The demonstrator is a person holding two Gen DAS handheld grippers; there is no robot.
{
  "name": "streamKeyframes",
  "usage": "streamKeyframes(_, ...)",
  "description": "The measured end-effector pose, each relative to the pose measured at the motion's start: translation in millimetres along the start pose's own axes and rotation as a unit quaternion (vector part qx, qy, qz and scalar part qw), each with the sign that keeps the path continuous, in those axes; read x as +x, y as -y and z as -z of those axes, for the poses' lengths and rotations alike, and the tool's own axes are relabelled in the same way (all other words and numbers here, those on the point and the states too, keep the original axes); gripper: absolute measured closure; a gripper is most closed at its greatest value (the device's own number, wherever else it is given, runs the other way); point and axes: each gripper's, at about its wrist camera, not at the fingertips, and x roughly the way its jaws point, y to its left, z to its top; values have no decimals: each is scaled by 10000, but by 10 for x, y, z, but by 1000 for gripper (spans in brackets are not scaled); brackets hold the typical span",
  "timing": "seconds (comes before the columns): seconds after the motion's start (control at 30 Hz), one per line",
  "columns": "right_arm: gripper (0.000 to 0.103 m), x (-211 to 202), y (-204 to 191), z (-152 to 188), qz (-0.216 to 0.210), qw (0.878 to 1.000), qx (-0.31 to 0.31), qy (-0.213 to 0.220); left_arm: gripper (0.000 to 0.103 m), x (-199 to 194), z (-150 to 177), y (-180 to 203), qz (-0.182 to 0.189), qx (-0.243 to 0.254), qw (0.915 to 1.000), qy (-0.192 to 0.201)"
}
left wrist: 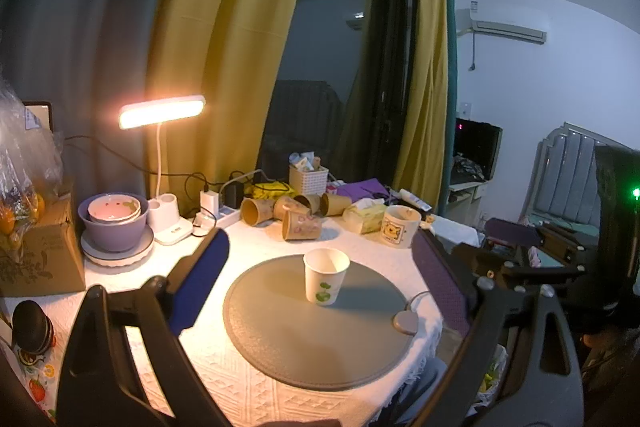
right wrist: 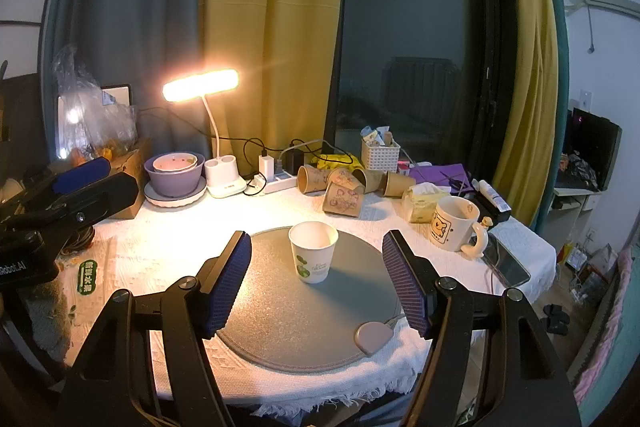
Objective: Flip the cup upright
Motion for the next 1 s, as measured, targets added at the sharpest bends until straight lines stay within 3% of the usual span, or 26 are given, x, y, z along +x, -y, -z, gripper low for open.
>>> streamKeyframes(1.0, 32, 18, -14, -5, -3, 10000, -4, -13, 9, 25, 6, -4, 80, -30, 10000, -10)
